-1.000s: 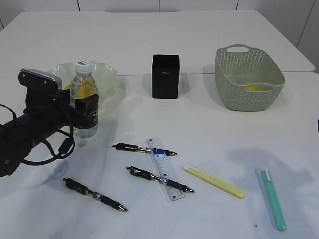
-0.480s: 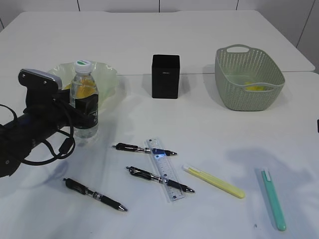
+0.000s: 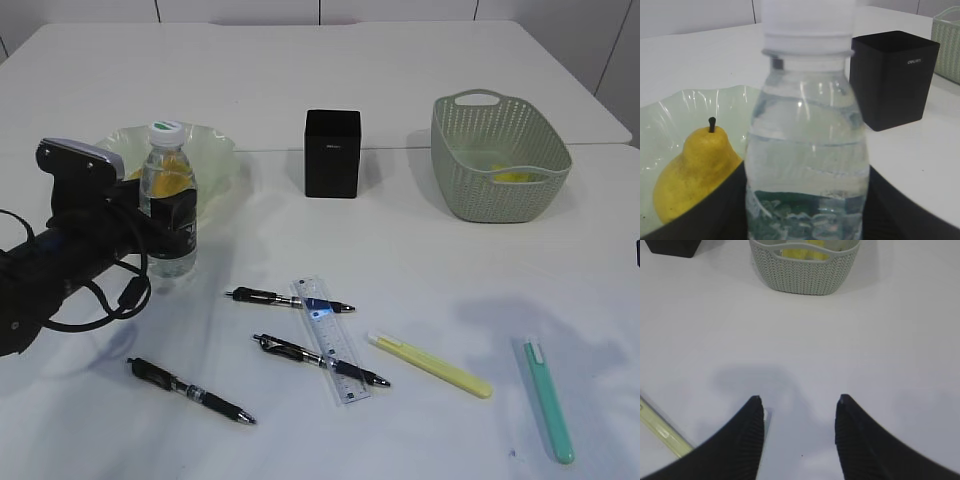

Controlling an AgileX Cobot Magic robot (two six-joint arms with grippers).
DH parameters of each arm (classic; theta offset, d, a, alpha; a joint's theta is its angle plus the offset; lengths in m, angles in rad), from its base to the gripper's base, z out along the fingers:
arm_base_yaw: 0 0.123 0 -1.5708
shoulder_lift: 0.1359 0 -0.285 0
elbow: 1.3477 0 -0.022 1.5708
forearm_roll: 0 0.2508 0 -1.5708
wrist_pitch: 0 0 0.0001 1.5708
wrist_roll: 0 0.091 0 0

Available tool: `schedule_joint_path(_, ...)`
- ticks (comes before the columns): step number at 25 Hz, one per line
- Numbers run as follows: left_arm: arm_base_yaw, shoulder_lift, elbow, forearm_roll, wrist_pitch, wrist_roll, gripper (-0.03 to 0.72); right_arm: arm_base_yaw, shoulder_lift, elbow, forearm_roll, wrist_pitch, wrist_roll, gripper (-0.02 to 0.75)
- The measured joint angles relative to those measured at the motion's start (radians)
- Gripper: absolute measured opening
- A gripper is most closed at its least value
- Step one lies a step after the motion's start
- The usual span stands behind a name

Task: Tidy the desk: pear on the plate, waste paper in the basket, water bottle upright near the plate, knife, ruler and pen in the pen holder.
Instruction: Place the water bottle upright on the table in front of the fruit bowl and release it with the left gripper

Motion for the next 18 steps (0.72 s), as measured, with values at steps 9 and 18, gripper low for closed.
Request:
schedule_joint_path(9, 0.000, 0.000, 0.000, -0.002, 0.000, 0.000, 0.405, 0.000, 0.000, 0.000, 0.000, 0.000, 0.000, 0.351)
schedule_joint_path(18, 0.000, -0.010, 0.004, -0.002, 0.006, 0.000, 0.422, 0.000, 0.000, 0.000, 0.000, 0.000, 0.000, 0.351)
